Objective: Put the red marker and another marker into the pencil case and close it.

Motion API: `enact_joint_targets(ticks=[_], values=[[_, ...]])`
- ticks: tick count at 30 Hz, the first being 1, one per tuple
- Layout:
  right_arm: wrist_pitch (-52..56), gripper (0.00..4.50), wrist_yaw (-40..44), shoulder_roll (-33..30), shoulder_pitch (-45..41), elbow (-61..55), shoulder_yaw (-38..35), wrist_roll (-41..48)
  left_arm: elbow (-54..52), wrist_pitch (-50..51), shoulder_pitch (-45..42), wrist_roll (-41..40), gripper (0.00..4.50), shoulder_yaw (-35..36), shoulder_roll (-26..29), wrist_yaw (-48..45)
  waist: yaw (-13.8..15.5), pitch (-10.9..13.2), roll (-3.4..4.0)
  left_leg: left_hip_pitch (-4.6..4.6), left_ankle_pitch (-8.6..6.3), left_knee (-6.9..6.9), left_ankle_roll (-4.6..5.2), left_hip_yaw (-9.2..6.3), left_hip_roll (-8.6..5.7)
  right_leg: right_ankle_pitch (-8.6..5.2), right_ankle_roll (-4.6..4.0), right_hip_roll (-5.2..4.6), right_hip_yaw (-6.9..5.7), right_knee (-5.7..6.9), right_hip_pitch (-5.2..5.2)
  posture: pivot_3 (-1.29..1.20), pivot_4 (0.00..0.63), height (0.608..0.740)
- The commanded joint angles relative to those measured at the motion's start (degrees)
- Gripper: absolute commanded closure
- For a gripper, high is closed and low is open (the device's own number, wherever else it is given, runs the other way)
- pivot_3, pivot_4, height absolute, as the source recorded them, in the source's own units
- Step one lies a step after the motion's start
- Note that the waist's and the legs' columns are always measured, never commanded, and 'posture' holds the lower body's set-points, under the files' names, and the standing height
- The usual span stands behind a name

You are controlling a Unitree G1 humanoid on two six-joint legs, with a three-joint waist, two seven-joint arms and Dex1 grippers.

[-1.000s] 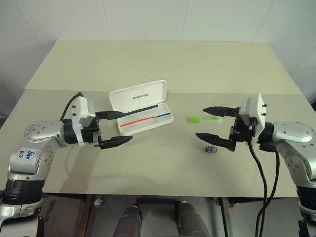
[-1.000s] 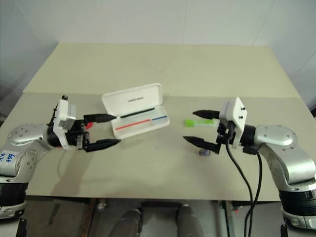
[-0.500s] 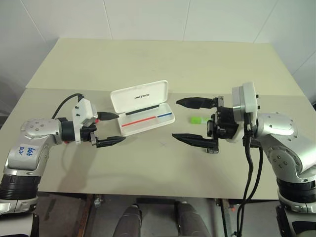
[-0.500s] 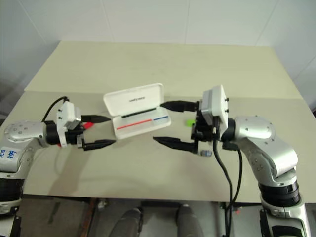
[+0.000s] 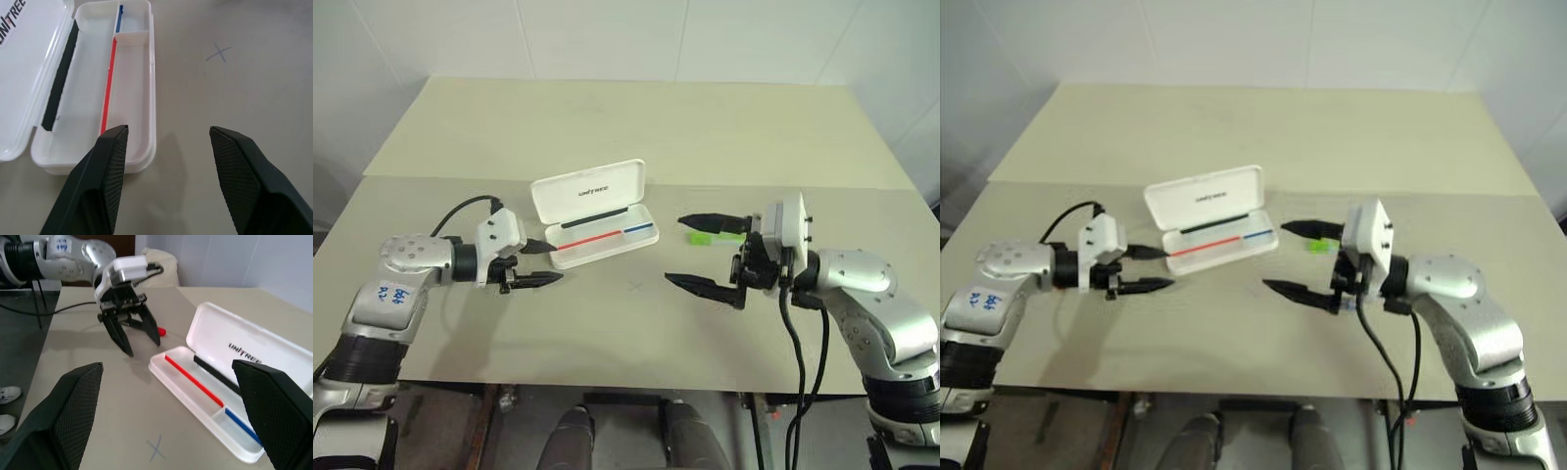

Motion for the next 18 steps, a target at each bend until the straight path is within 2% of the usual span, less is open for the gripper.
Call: enact_joint_targets(ticks=[1,9,18], values=[[-2.8,0.0,-1.0,1.3,0.3,-0.3,0.3,-1.3,2.3,-2.7,-2.8,2.8,1.65,-2.0,-0.8,-0.6,-0.1,0.0,0.0,0.0,0.0,0.01,0.0,0.01,-0.01,0.01,0.01,0.0,0.01,0.01,0.0,0.0,0.15,0.74],[-3.8,0.0,-3.3,3.5,0.5,-0.8,0.9,-2.2,7.1,-5.5,-6.0,5.6,1.65,-5.1,-2.6,-3.3,-0.2,0.0,0.0,0.02,0.01,-0.01,-0.02,0.02,0.1,0.0,0.0,0.14,0.05,0.08,-0.05,0.0,0.15,0.74],[-3.6,0.0,-5.2,4.0,0.1,-1.6,0.3,-2.1,10.3,-7.2,-7.0,8.7,1.65,-6.1,-4.8,-1.5,-0.1,0.0,0.0,0.01,0.01,0.02,-0.02,0.02,0.09,0.0,0.0,0.12,0.05,0.1,-0.04,0.0,0.15,0.74]])
